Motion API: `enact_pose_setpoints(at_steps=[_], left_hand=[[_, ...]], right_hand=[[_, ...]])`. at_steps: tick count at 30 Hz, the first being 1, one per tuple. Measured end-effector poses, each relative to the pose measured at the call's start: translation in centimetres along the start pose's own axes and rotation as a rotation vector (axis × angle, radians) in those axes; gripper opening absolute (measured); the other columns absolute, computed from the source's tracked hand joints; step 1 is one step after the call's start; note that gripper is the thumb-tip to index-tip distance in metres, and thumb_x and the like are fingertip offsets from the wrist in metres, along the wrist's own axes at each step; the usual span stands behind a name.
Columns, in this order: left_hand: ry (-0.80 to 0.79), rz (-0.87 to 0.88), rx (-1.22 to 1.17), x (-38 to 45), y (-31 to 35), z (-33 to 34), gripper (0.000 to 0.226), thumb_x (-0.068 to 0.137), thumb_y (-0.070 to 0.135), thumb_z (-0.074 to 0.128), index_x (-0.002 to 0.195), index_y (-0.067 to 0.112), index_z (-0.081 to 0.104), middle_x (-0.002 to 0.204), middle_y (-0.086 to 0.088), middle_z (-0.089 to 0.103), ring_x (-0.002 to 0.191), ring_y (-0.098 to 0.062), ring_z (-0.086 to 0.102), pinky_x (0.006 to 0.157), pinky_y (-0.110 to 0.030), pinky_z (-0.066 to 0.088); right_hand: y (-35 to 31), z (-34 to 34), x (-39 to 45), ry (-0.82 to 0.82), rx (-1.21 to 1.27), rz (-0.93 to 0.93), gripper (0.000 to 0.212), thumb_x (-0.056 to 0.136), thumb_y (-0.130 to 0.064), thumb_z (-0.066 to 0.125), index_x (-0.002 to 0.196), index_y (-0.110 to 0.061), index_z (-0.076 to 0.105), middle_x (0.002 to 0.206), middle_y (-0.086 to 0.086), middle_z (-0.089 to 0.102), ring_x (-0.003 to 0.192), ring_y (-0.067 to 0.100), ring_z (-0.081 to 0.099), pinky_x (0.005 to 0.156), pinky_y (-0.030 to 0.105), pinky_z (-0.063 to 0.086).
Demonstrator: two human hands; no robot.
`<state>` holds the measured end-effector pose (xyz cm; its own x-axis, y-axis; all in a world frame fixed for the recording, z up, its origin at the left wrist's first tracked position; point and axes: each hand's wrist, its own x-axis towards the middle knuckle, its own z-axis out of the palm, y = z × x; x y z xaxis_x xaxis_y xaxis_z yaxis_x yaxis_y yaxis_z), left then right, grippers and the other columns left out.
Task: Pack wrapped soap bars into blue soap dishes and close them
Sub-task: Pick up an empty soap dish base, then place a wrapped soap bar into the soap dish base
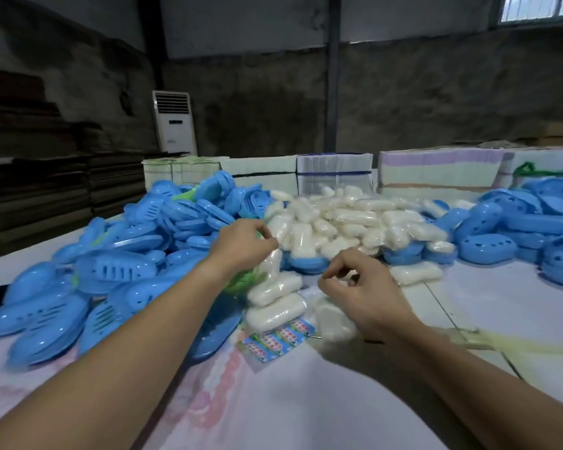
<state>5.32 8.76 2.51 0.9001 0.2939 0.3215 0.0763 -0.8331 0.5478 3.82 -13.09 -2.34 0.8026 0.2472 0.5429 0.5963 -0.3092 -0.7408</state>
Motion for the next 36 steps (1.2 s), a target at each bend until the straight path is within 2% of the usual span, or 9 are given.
enact_pose_setpoints(at_steps=[3,7,13,19,25,28,31,33,36], left_hand=[[-0.101,-0.150,0.396,1.8,-3.3,-2.6,0.049,0.076,0.048,0.053,0.124,0.033,0.053,0.127,-0.005,0.058,0.122,-0.034,0.051,0.098,-0.046,0.045],[-0.372,-0.296,0.510,3.1,-6.8,-5.5,0.086,0.076,0.054,0.058,0.151,0.024,0.030,0.148,-0.009,0.046,0.126,-0.032,0.049,0.105,-0.047,0.044],[-0.379,-0.196,0.518,2.9,-7.7,-5.3,0.076,0.074,0.046,0.078,0.140,0.029,0.045,0.092,0.008,0.053,0.087,-0.017,0.058,0.072,-0.033,0.052],[-0.149,0.013,0.491,2.1,-6.9,-5.3,0.045,0.080,0.042,0.082,0.112,0.017,0.063,0.104,0.001,0.060,0.102,-0.022,0.057,0.078,-0.034,0.044],[0.316,0.147,-0.443,0.8,0.7,-3.9,0.026,0.083,0.040,0.079,0.092,0.024,0.061,0.093,0.002,0.066,0.079,-0.015,0.061,0.061,-0.026,0.049],[0.195,-0.148,-1.238,0.0,4.9,-1.7,0.028,0.089,0.035,0.075,0.105,0.017,0.062,0.102,-0.005,0.070,0.094,-0.025,0.069,0.081,-0.041,0.061],[-0.105,-0.439,-1.953,-1.0,5.9,0.3,0.020,0.095,0.028,0.068,0.098,0.009,0.062,0.089,-0.012,0.070,0.088,-0.029,0.068,0.077,-0.051,0.057],[-0.147,-0.530,-2.158,-1.5,5.6,1.0,0.014,0.097,0.019,0.065,0.097,0.005,0.062,0.100,-0.017,0.068,0.090,-0.031,0.067,0.067,-0.048,0.053],[-0.066,-0.474,-2.240,-1.7,4.3,0.8,0.011,0.098,0.011,0.061,0.106,0.004,0.063,0.128,-0.019,0.058,0.118,-0.037,0.061,0.080,-0.052,0.053]], right_hand=[[-0.3,-0.2,-0.1,-0.025,-0.064,-0.031,0.022,0.079,-0.014,0.073,0.069,-0.031,0.063,0.083,-0.021,0.061,0.069,-0.008,0.053,0.063,0.004,0.036],[-0.6,-0.3,-0.3,-0.074,-0.136,-0.056,0.026,0.082,-0.017,0.073,0.076,-0.040,0.061,0.081,-0.016,0.059,0.074,-0.015,0.050,0.066,0.001,0.035],[-0.1,-0.2,-0.1,-0.105,-0.173,-0.057,0.022,0.082,-0.017,0.071,0.087,-0.037,0.065,0.089,-0.014,0.062,0.087,-0.013,0.050,0.070,-0.001,0.033],[0.7,-0.1,0.3,-0.095,-0.167,-0.044,0.024,0.082,-0.014,0.070,0.088,-0.037,0.065,0.090,-0.014,0.062,0.090,-0.009,0.052,0.070,0.000,0.034],[1.4,-0.1,0.8,-0.032,-0.060,0.019,0.024,0.082,-0.014,0.069,0.089,-0.037,0.067,0.086,-0.011,0.063,0.080,0.004,0.057,0.075,0.024,0.046],[1.6,-0.5,1.0,0.021,0.025,0.095,0.017,0.084,-0.023,0.069,0.095,-0.036,0.068,0.081,-0.009,0.062,0.072,0.006,0.055,0.074,0.037,0.054],[1.8,-0.9,1.4,0.094,0.055,0.073,0.012,0.087,-0.025,0.069,0.091,-0.036,0.066,0.080,-0.007,0.063,0.070,0.001,0.054,0.067,0.015,0.044],[2.0,-1.5,1.8,0.142,0.011,0.076,0.010,0.088,-0.026,0.067,0.090,-0.036,0.065,0.081,-0.008,0.064,0.073,0.000,0.056,0.064,0.012,0.040],[2.5,-2.7,2.3,0.201,-0.088,0.132,0.015,0.088,-0.024,0.065,0.097,-0.035,0.064,0.084,-0.008,0.064,0.078,0.003,0.058,0.064,0.018,0.042]])
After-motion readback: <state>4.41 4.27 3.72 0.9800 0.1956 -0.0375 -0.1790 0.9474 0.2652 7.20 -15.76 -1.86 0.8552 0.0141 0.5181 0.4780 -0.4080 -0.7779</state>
